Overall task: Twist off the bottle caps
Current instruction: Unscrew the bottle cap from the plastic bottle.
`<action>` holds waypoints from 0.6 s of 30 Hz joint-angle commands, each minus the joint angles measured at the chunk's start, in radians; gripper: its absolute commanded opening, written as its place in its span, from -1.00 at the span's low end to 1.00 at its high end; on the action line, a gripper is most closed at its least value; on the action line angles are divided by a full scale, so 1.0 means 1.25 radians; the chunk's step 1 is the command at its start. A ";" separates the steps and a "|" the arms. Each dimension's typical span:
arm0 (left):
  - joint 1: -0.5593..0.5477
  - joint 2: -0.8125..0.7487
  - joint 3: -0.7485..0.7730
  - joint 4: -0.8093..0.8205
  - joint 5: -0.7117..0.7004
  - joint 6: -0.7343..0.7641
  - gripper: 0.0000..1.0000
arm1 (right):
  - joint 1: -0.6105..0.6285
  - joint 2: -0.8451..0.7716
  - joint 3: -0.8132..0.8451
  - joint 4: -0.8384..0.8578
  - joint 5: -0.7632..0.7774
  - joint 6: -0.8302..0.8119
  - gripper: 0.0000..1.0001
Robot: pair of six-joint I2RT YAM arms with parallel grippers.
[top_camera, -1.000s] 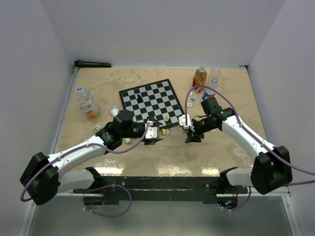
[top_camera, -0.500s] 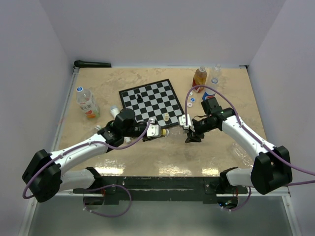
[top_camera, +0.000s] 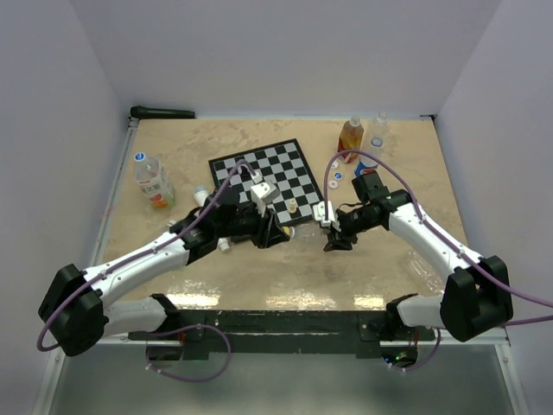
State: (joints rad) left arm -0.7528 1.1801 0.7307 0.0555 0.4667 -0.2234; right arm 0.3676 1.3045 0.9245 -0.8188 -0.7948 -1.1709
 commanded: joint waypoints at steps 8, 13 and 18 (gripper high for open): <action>0.014 0.018 0.100 -0.183 -0.115 -0.463 -1.00 | 0.000 -0.007 -0.002 -0.008 -0.004 0.003 -0.96; 0.016 0.011 0.106 -0.169 -0.098 -0.458 -1.00 | 0.000 -0.005 -0.001 -0.008 -0.004 0.003 -0.95; 0.016 0.007 0.108 -0.197 -0.123 -0.421 -1.00 | -0.001 -0.007 -0.001 -0.009 -0.004 0.000 -0.95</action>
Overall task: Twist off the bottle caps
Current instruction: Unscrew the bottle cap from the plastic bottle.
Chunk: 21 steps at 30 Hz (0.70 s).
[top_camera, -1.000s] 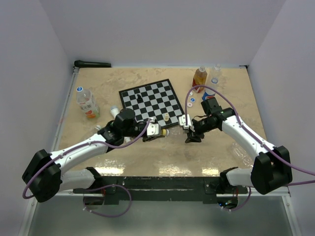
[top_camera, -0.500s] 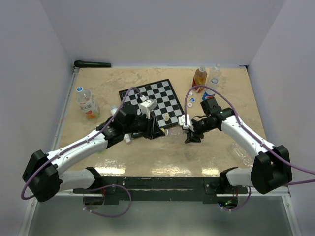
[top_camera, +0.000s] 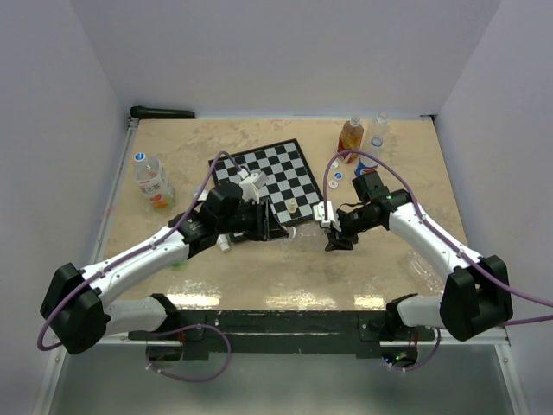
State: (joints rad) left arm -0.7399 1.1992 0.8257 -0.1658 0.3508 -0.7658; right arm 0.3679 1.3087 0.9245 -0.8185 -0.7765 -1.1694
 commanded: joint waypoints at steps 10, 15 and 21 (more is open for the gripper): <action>0.005 -0.019 0.055 -0.049 -0.047 0.036 -1.00 | 0.000 -0.009 0.000 -0.009 -0.018 -0.001 -0.96; 0.008 -0.040 0.052 -0.048 -0.079 0.090 -1.00 | 0.000 -0.015 0.008 -0.018 -0.019 -0.004 -0.96; 0.008 -0.008 0.013 0.050 -0.032 0.250 -1.00 | -0.070 -0.075 0.081 0.009 -0.022 0.113 -0.98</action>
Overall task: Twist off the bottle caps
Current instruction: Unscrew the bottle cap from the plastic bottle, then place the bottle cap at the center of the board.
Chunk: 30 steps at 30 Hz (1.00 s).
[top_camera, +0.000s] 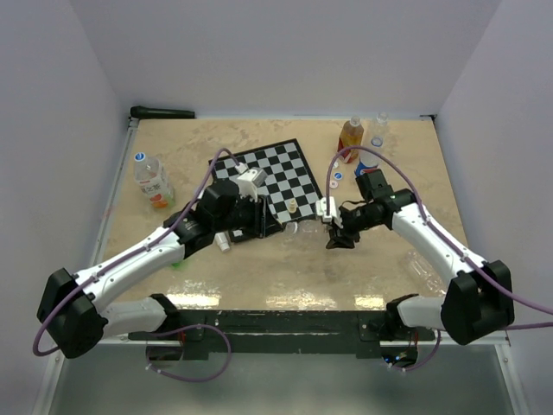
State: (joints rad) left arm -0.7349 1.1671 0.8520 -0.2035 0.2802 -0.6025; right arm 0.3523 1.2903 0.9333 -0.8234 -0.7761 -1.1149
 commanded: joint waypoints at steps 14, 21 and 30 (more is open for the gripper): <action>-0.023 0.491 0.403 0.187 0.070 0.094 -1.00 | -0.563 -0.076 0.208 -0.197 -0.216 -0.054 -0.98; -0.035 0.744 0.677 0.073 0.002 0.072 -0.95 | -0.580 -0.106 0.174 -0.194 -0.276 -0.059 -0.97; -0.042 0.950 0.868 -0.002 -0.057 0.057 -0.72 | -0.581 -0.100 0.159 -0.204 -0.280 -0.082 -0.96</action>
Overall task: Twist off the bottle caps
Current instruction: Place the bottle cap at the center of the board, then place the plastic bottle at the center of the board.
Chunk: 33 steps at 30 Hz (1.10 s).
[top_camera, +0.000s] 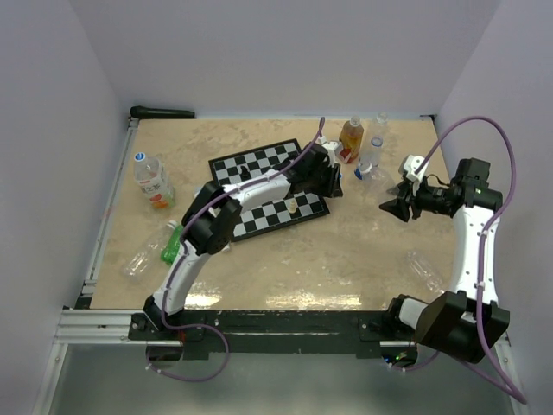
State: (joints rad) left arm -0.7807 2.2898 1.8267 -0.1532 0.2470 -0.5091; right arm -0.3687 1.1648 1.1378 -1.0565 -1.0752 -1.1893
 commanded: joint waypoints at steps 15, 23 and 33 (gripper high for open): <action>-0.005 0.001 0.121 -0.029 0.007 -0.023 0.17 | -0.002 0.025 -0.005 -0.031 -0.037 -0.039 -0.96; -0.005 -0.297 -0.211 0.162 -0.056 0.024 0.22 | 0.003 0.047 0.037 -0.067 -0.066 -0.022 -0.96; 0.006 -0.729 -0.843 0.890 0.089 -0.064 1.00 | 0.134 0.072 0.002 0.229 -0.196 0.407 -0.98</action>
State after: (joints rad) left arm -0.7792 1.4097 0.9527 0.4767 0.2329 -0.4847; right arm -0.2432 1.2671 1.1511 -1.0054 -1.1614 -0.9905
